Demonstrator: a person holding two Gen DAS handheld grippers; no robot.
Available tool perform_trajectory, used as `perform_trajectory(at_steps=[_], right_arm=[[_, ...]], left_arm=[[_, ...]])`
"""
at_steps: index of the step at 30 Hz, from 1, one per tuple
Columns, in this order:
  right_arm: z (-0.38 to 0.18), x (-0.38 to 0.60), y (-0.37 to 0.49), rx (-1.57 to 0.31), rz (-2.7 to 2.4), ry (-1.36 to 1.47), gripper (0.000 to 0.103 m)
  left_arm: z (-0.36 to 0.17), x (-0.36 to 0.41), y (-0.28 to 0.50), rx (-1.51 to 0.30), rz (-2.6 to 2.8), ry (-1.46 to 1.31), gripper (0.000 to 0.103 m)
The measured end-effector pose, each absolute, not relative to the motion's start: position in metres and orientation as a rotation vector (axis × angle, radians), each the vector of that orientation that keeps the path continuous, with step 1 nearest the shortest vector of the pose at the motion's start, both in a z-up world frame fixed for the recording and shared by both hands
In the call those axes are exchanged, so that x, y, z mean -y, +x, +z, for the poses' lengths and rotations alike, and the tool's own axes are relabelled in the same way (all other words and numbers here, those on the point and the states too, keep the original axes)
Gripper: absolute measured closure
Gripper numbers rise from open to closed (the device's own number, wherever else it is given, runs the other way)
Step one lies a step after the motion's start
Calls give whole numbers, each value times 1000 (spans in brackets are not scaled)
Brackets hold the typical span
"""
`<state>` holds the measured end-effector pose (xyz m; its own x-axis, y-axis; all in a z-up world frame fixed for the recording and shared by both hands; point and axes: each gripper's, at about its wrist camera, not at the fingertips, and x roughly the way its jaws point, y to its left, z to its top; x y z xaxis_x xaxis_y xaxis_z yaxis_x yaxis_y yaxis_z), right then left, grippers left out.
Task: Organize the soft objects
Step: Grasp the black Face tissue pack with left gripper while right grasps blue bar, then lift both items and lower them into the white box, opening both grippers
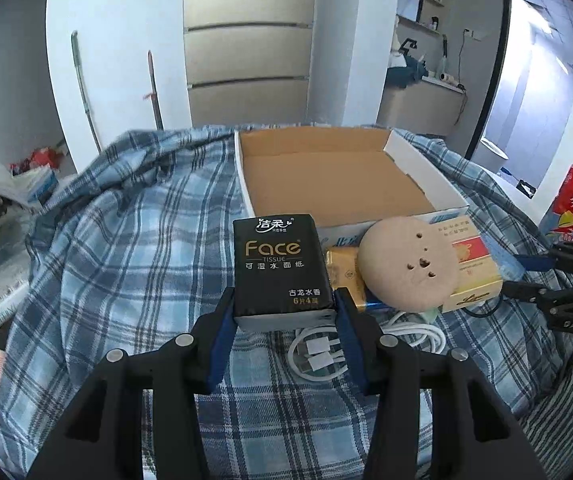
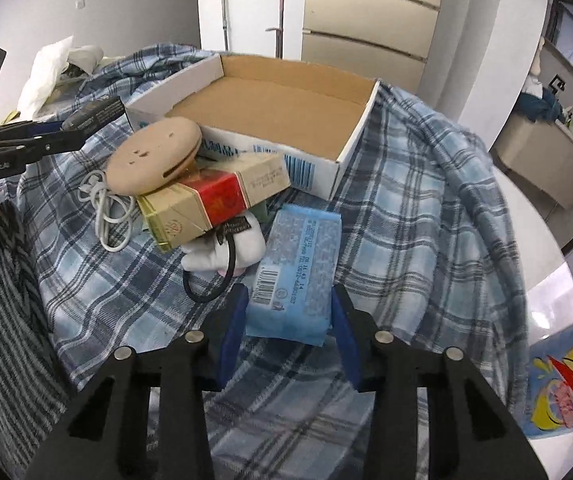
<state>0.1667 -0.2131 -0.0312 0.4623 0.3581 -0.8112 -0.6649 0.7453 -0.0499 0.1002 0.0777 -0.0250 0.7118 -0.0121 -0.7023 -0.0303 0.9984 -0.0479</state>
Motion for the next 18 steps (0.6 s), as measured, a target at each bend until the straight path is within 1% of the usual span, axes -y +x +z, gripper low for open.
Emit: perform_trajectory(at_steps=[4, 11, 18], right_arm=[[-9, 224, 148, -797, 651, -377, 63], [31, 228, 118, -637, 664, -346, 64], [64, 233, 101, -515, 696, -292, 64]], left_arm=[[-17, -70, 93, -726, 1, -14, 53], [-10, -58, 91, -696, -1, 47, 53], [29, -37, 62, -555, 2, 114, 53]])
